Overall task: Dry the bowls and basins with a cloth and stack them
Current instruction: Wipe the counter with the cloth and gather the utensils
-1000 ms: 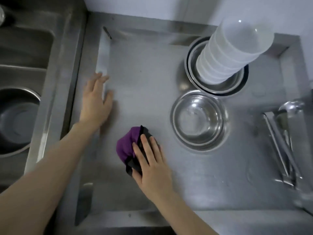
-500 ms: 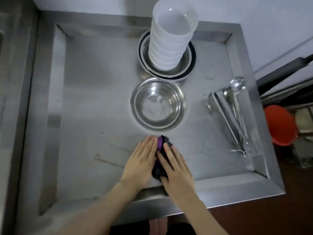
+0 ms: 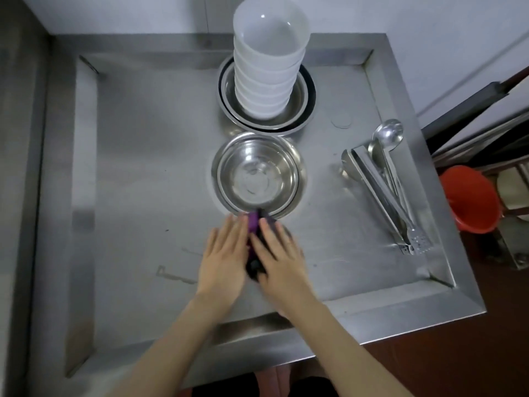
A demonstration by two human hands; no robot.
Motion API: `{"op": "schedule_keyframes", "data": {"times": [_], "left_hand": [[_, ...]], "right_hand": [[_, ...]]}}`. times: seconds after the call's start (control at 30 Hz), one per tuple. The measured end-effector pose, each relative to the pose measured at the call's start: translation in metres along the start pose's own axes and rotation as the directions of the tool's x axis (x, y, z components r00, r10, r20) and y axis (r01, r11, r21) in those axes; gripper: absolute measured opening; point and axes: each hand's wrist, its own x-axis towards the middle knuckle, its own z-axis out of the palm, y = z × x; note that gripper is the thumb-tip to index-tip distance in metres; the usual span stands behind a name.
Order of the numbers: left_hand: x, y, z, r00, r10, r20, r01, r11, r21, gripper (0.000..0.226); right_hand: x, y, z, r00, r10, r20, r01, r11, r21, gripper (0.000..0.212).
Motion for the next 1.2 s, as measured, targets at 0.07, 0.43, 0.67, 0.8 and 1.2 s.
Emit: {"op": "schedule_keyframes", "data": {"times": [0.07,0.43,0.67,0.8,1.2], "left_hand": [[-0.018,-0.042,-0.012,0.994,-0.106,-0.039,0.107,0.994,0.017,0.058],[-0.030,-0.018,-0.011,0.985,-0.168,0.029,0.167,0.986,0.007,0.062],[0.025,0.116,0.026,0.996,0.006,0.084,-0.013,0.996,0.084,0.060],[0.086,0.155,0.028,0.995,-0.023,0.093,0.006,0.983,0.181,0.069],[0.076,0.185,0.055,0.998,0.029,0.054,-0.035,0.992,0.121,0.059]], "right_hand": [[0.022,-0.037,0.011,0.993,-0.111,0.041,0.110,0.994,0.011,0.065],[-0.005,-0.026,0.014,0.987,-0.131,0.095,0.132,0.991,-0.001,0.067],[-0.046,0.101,-0.041,0.994,0.058,0.088,-0.047,0.991,-0.123,0.075],[-0.001,0.143,-0.064,0.992,0.121,0.020,-0.115,0.974,-0.193,0.077],[-0.036,0.183,-0.072,0.998,0.040,0.045,-0.033,0.989,-0.144,0.071]]}}
